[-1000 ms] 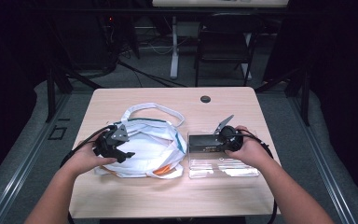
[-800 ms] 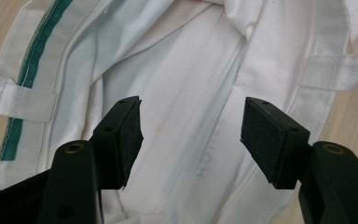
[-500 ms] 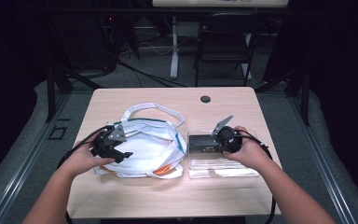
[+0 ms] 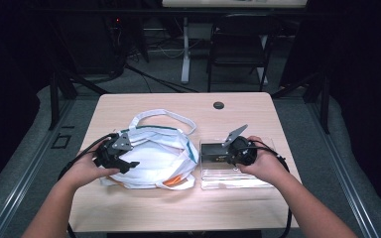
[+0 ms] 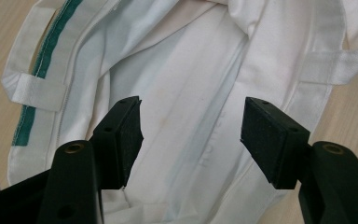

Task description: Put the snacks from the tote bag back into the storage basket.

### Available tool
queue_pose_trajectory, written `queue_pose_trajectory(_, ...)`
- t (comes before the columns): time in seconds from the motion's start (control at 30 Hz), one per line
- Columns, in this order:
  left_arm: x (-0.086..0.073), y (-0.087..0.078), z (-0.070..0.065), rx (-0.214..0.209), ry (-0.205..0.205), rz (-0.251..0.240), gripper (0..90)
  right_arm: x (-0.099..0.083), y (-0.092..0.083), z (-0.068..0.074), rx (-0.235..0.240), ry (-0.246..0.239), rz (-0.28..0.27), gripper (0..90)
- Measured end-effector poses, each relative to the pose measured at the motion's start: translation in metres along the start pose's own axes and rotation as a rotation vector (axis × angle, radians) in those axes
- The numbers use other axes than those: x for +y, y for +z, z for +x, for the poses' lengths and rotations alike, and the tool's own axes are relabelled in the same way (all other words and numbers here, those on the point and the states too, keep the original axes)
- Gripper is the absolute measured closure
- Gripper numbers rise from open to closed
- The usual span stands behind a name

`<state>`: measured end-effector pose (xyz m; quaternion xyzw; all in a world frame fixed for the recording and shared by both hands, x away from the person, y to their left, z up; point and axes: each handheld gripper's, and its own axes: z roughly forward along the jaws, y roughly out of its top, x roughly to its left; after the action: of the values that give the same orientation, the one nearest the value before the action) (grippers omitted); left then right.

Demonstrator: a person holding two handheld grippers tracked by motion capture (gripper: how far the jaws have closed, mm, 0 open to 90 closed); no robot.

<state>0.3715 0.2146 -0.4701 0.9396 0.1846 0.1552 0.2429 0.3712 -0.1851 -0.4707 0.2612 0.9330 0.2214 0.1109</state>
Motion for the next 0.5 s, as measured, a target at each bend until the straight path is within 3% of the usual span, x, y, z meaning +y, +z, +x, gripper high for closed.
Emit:
queue_pose_trajectory(0.2,0.000,-0.002,-0.002,0.004,-0.006,-0.002,38.3,0.000,-0.009,0.009,0.012,-0.007,-0.036,90.0)
queue_pose_trajectory(0.5,-0.005,-0.004,-0.004,0.014,-0.058,-0.018,39.5,0.000,-0.020,0.034,0.036,-0.028,-0.096,89.8)
